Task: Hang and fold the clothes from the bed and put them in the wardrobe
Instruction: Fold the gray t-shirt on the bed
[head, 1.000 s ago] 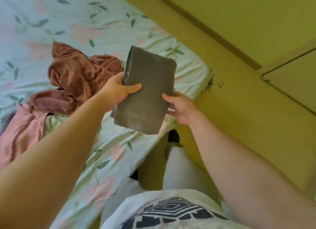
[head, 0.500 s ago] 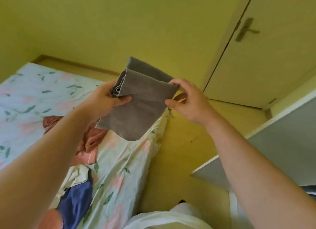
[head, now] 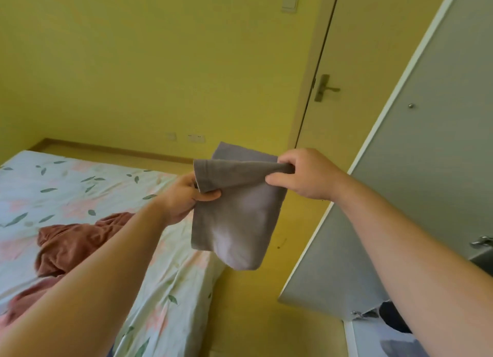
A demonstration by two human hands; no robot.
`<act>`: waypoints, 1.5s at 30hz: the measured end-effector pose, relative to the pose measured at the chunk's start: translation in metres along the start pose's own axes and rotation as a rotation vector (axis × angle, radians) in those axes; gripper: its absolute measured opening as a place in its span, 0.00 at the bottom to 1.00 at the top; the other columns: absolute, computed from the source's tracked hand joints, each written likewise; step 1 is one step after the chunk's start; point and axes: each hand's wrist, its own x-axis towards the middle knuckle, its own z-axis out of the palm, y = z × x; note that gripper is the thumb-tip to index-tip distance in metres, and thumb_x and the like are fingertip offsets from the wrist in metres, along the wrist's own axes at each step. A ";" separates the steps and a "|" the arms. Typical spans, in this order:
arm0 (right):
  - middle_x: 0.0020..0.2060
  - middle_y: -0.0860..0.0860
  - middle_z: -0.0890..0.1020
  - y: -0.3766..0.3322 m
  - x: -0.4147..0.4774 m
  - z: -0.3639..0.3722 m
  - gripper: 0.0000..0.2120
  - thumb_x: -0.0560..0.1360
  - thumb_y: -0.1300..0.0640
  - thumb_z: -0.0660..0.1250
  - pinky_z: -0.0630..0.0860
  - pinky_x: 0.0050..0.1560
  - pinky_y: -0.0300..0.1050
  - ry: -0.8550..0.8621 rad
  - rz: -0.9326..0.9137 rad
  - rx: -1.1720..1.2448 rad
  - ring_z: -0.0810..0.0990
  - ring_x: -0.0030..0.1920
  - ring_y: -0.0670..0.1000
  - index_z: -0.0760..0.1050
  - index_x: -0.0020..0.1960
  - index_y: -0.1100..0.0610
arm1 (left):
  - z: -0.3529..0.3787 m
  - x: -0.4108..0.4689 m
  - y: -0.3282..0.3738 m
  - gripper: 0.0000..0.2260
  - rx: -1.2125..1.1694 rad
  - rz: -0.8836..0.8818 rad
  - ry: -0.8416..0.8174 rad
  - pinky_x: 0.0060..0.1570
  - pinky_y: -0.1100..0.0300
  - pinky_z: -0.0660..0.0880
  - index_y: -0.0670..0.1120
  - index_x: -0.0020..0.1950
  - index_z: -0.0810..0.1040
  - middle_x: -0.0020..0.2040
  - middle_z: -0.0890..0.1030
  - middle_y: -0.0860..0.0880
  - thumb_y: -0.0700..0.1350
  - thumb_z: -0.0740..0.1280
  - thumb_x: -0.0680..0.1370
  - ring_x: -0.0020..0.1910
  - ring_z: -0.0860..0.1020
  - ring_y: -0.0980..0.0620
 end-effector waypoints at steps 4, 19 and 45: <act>0.25 0.50 0.65 0.002 -0.017 -0.011 0.31 0.69 0.35 0.74 0.59 0.31 0.47 0.106 -0.067 -0.072 0.64 0.28 0.48 0.62 0.28 0.56 | 0.020 0.004 0.003 0.24 -0.003 -0.043 -0.170 0.53 0.57 0.80 0.46 0.61 0.84 0.62 0.83 0.43 0.47 0.82 0.67 0.62 0.81 0.46; 0.25 0.43 0.64 0.020 -0.150 -0.046 0.24 0.69 0.48 0.80 0.57 0.29 0.39 0.651 0.308 0.113 0.63 0.28 0.44 0.67 0.30 0.55 | 0.168 0.032 0.053 0.15 0.105 0.186 -0.360 0.53 0.58 0.79 0.50 0.59 0.83 0.55 0.86 0.51 0.57 0.72 0.76 0.57 0.84 0.50; 0.53 0.43 0.86 -0.102 -0.531 -0.137 0.21 0.75 0.36 0.69 0.82 0.53 0.44 1.787 0.634 0.321 0.85 0.54 0.45 0.80 0.61 0.49 | 0.634 -0.192 0.266 0.12 -0.144 0.413 -1.120 0.53 0.48 0.83 0.45 0.51 0.84 0.49 0.87 0.45 0.54 0.72 0.78 0.51 0.85 0.46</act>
